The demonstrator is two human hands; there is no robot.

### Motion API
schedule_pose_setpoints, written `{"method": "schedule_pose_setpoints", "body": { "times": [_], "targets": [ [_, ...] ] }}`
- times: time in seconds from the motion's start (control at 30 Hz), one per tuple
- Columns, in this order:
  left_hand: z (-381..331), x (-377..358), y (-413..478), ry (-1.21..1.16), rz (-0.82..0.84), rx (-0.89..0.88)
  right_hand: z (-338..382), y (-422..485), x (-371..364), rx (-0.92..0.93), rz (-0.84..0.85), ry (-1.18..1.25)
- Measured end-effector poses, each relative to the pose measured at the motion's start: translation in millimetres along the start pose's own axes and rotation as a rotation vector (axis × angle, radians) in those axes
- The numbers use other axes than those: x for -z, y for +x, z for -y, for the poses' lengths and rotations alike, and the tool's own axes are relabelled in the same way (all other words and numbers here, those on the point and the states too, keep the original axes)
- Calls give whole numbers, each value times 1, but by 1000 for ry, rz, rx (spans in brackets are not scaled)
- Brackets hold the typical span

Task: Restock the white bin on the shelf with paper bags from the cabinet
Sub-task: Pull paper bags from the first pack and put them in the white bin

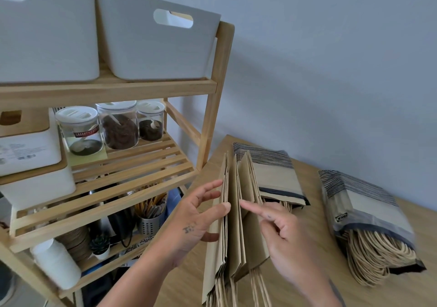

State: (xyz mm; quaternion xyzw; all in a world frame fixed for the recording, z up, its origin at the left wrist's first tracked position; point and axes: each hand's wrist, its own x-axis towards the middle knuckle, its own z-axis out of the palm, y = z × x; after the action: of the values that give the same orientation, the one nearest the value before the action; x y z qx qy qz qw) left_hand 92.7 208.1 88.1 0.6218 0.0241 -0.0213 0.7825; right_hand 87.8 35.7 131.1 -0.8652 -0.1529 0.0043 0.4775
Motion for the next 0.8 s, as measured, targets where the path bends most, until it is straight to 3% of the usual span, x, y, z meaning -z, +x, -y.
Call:
{"method": "schedule_pose_setpoints", "body": {
  "times": [0.5, 0.8],
  "targets": [
    [-2, 1, 1, -23, 48, 25, 8, -2, -4, -39, -19, 139],
    [0, 6, 0, -64, 76, 46, 7, -1, -5, 28, 10, -10]
  ]
}}
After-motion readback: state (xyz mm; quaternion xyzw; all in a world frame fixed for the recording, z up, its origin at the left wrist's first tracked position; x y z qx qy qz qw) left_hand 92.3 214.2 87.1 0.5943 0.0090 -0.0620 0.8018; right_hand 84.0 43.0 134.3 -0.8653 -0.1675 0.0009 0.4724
